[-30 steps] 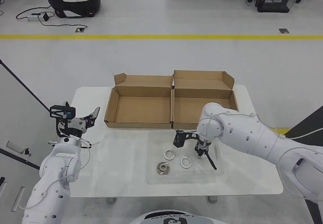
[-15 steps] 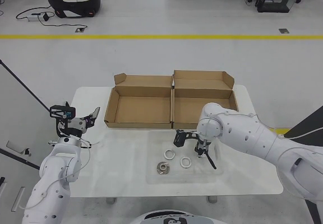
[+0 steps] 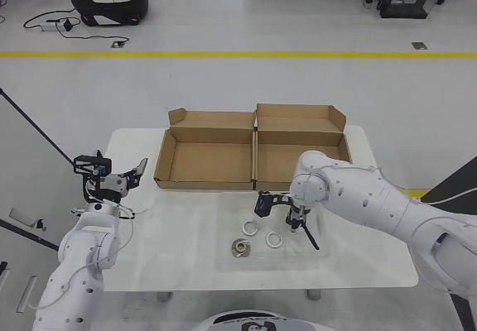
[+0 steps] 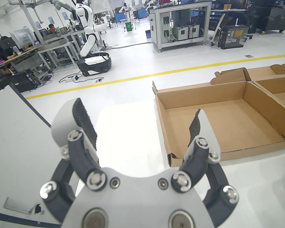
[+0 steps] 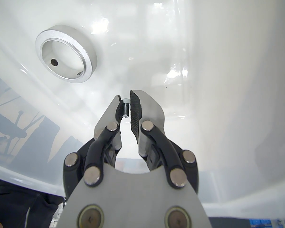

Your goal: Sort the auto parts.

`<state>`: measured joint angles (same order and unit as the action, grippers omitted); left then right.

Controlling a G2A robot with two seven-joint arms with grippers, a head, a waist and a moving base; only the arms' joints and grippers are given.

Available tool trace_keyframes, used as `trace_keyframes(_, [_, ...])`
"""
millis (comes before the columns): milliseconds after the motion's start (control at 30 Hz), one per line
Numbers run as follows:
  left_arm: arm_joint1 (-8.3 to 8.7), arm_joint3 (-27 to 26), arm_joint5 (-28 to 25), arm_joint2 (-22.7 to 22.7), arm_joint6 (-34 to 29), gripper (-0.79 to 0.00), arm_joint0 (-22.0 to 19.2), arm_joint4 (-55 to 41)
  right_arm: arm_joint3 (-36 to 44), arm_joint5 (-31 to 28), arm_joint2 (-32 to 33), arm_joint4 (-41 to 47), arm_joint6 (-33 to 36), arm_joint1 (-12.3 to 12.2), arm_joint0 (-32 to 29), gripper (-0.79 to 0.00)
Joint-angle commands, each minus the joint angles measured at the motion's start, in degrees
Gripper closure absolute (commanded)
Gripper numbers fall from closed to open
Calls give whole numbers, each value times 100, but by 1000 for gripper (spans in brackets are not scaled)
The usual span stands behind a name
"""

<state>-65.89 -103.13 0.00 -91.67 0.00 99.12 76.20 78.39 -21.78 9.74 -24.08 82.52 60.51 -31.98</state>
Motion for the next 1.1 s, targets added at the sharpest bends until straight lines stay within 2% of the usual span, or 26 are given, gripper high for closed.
trace_keyframes(0, [0, 0, 0, 0, 0, -785, 0, 0, -35, -21, 0, -16, -20, 8, -22, 0])
trace_keyframes(167, [0, 0, 0, 0, 0, -785, 0, 0, -103, -47, 0, -40, -47, 44, -62, -12])
trace_keyframes(300, [0, 0, 0, 0, 0, -785, 0, 0, -132, -48, 0, -46, -48, 75, -65, -117])
trace_keyframes(533, [0, 0, 0, 0, 0, -785, 0, 0, -105, -18, 0, -27, -18, 99, -13, -172])
trace_keyframes(767, [0, 0, 0, 0, 0, -785, 0, 0, -50, 11, 0, 3, 12, 72, 27, -160])
trace_keyframes(1067, [0, 0, 0, 0, 0, -785, 0, 0, -72, -15, 0, 27, -15, 28, -17, -77])
